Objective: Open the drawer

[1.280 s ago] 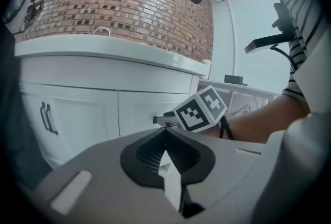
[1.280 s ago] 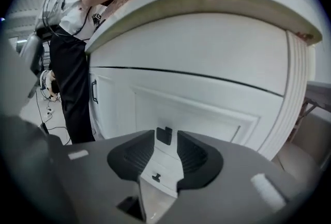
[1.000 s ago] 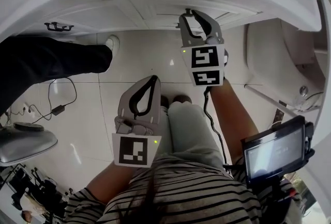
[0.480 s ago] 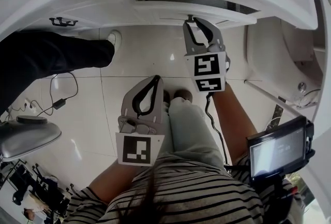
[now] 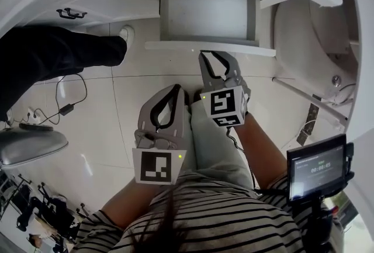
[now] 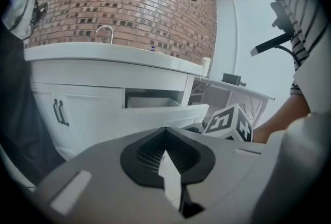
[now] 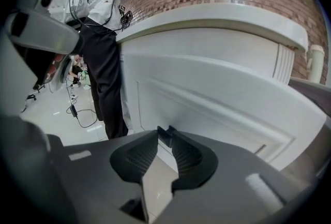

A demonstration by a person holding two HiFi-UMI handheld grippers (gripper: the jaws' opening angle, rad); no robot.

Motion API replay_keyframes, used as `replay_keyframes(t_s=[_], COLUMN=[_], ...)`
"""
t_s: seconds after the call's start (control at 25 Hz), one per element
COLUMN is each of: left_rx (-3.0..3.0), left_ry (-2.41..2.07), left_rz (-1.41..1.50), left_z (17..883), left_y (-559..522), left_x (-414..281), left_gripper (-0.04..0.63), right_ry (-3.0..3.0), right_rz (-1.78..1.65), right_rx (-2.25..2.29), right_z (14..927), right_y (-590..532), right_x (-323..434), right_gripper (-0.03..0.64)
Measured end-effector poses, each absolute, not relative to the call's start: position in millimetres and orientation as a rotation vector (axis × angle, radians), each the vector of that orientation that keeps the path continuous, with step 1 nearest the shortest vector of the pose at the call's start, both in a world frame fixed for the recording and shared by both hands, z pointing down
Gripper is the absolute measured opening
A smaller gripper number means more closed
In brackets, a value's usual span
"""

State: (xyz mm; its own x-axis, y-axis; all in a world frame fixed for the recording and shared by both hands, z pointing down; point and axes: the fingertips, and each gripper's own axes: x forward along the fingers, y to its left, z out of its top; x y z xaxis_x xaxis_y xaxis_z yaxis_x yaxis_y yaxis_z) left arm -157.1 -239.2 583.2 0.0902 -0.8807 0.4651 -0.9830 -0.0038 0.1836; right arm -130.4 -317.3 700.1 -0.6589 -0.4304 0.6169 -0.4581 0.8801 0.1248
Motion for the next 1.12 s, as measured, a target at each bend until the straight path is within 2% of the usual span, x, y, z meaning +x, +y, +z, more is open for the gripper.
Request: replay_keyframes(t_s=[0.28, 0.6, 0.64, 0.68, 0.88, 1.12], left_rx=[1.921, 1.913, 1.905, 1.896, 1.883, 1.927], left_ry=[-1.825, -1.831, -1.838, -1.845, -1.883, -1.977], left_rz=[0.311, 0.332, 0.323, 0.315, 0.332, 0.357], left_z=[572.9, 561.2, 553.8, 543.9, 465.3, 377.8], left_y=[-221.1, -216.5, -216.3, -214.7, -197.0, -163.5], left_x=[-139.8, -135.7, -137.1, -137.7, -136.3, -134.4], left_gripper=[0.015, 0.015, 0.015, 0.015, 0.015, 0.015], right_ry=[-2.338, -2.272, -2.250, -2.239, -2.335, -2.522], right_rz=[0.070, 0.102, 0.115, 0.137, 0.296, 0.290], right_rx=[0.570, 0.628, 0.670, 0.707, 0.704, 0.660], right_z=[703.2, 699.9, 691.6, 678.2, 554.4, 405.6], right_y=[-269.0, -273.9, -274.2, -272.6, -243.6, -207.4], right_x=[-106.8, -109.7, -106.8, -102.3, -81.0, -68.8], right_gripper=[0.076, 0.080, 0.058, 0.011, 0.003, 0.003])
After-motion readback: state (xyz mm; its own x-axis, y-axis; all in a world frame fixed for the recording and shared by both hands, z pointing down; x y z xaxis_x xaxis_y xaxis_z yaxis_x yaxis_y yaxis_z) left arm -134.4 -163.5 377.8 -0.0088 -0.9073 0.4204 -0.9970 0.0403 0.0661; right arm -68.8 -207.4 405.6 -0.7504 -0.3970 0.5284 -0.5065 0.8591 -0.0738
